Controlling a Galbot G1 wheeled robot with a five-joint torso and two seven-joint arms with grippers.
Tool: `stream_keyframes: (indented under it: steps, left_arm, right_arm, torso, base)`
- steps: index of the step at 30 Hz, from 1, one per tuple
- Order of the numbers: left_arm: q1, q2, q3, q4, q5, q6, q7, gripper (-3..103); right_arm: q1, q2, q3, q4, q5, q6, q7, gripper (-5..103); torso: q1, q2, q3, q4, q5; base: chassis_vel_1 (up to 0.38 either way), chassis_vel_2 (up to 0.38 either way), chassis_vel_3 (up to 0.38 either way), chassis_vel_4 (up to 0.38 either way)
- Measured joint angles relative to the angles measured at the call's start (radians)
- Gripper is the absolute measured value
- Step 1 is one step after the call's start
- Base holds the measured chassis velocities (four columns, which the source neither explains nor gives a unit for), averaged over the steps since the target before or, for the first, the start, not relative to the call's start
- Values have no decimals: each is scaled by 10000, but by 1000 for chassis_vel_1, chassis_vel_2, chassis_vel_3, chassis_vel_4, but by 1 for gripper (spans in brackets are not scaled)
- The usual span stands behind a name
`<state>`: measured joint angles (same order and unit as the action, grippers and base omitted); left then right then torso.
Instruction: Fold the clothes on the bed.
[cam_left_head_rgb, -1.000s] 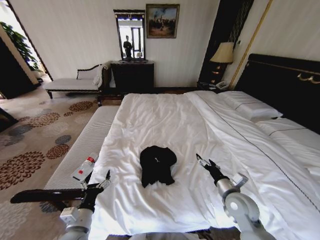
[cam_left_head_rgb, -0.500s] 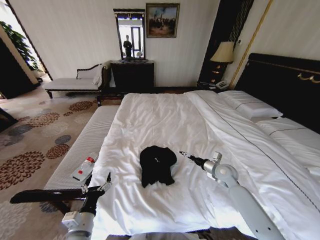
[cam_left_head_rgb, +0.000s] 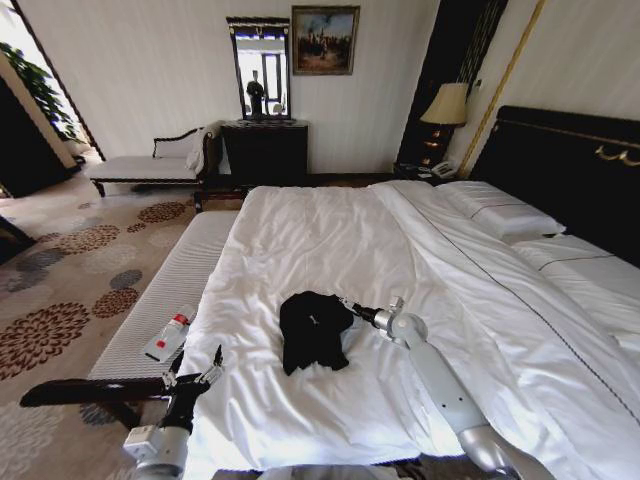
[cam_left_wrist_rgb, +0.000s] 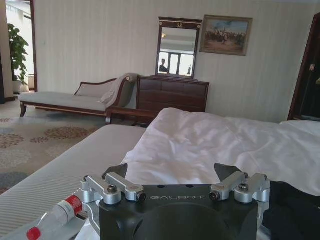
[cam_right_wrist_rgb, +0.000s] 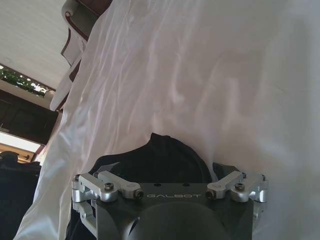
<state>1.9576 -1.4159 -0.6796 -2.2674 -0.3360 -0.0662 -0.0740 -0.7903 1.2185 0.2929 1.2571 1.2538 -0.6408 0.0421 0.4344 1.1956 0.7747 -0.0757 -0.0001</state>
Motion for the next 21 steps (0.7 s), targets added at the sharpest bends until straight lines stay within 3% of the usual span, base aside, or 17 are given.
stream_keyframes:
  steps: [2, 5, 15, 16, 19, 21]
  left_arm:
    - [0, -19, -45, -37, -24, -14, -7, 100]
    - [-20, -29, -103, -94, -61, -20, -11, 100]
    - [-221, 36, -259, -210, -403, 121, -228, 100]
    - [-221, 49, -279, -222, -421, 128, -230, 100]
    - [-221, 50, -305, -241, -445, 137, -239, 100]
    - [-218, 21, -315, -254, -463, 143, -252, 100]
  right_arm:
    - [-9, 19, 109, -74, -24, 16, -35, 103]
    - [-156, -19, 302, -142, -56, 39, -97, 90]
    - [-574, -49, 449, -189, -323, -46, -211, 79]
    - [-587, -32, 449, -176, -335, -54, -217, 68]
    - [-595, -8, 448, -156, -340, -62, -219, 63]
    - [-601, 0, 435, -133, -341, -69, -237, 52]
  torso:
    - [0, 0, 0, -3, 0]
    - [-1, 1, -1, -4, 2]
    - [-1, 2, -1, -4, 0]
    - [-1, 1, -1, -4, 0]
    - [-1, 1, -1, -2, 1]
    - [-1, 1, -1, 0, 1]
  base:
    - [0, 0, 0, 0]
    - [0, 0, 0, 0]
    - [0, 0, 0, 0]
    - [0, 0, 0, 0]
    - [0, 0, 0, 0]
    - [0, 0, 0, 0]
